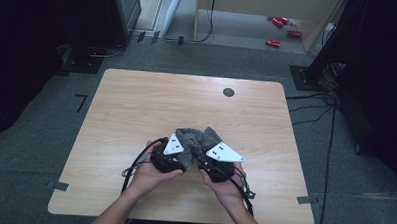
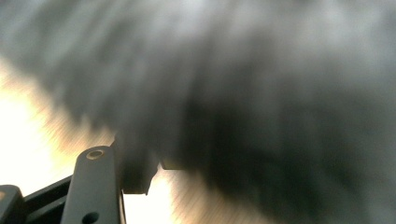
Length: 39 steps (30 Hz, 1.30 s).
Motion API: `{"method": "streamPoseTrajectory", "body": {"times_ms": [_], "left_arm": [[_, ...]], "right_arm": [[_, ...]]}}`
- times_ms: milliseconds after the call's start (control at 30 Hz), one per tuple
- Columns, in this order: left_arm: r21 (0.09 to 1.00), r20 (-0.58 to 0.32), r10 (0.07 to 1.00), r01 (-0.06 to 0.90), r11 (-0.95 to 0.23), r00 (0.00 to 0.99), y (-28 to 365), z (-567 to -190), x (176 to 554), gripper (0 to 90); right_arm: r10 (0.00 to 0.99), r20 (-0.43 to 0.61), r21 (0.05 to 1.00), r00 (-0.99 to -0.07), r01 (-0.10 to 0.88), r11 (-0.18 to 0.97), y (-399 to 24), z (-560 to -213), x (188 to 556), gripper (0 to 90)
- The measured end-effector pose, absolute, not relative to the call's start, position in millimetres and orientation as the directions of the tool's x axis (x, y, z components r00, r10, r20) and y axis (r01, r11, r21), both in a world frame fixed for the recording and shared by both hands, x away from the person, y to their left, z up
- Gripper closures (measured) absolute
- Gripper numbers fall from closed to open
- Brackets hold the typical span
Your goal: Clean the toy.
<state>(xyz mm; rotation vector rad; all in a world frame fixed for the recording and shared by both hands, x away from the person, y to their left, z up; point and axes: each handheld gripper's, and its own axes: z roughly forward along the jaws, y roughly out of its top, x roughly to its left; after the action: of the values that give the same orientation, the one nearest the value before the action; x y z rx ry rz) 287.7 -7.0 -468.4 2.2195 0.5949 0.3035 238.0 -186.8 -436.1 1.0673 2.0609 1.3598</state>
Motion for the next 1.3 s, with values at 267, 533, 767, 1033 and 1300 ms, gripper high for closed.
{"method": "streamPoseTrajectory", "body": {"times_ms": [267, 533, 767, 1033, 1300], "left_arm": [[0.761, 0.02, 0.52, 0.324, -0.562, 0.854, -1.3, -467.7, 291.9, 35.2], [0.755, 0.022, 0.48, 0.3, -0.583, 0.877, -11.7, -469.0, 284.3, 35.2], [0.77, -0.001, 0.506, 0.324, -0.55, 0.862, -0.7, -465.1, 291.1, 35.2], [0.76, 0.023, 0.475, 0.293, -0.58, 0.88, -12.1, -469.1, 283.9, 35.2], [0.776, 0.017, 0.494, 0.3, -0.555, 0.869, -5.3, -464.7, 287.0, 35.2]], "right_arm": [[0.829, 0.078, 0.906, -0.554, 0.387, 0.173, -202.2, -441.0, 248.5, 76.0], [0.783, 0.01, 0.911, -0.622, 0.328, 0.249, -184.0, -436.8, 238.6, 76.2], [0.818, 0.067, 0.916, -0.572, 0.36, 0.176, -206.8, -439.2, 249.4, 76.8], [0.788, -0.01, 0.915, -0.615, 0.311, 0.255, -183.3, -437.6, 236.3, 76.7], [0.81, 0.005, 0.923, -0.586, 0.314, 0.221, -196.7, -435.0, 239.5, 76.9]]}}
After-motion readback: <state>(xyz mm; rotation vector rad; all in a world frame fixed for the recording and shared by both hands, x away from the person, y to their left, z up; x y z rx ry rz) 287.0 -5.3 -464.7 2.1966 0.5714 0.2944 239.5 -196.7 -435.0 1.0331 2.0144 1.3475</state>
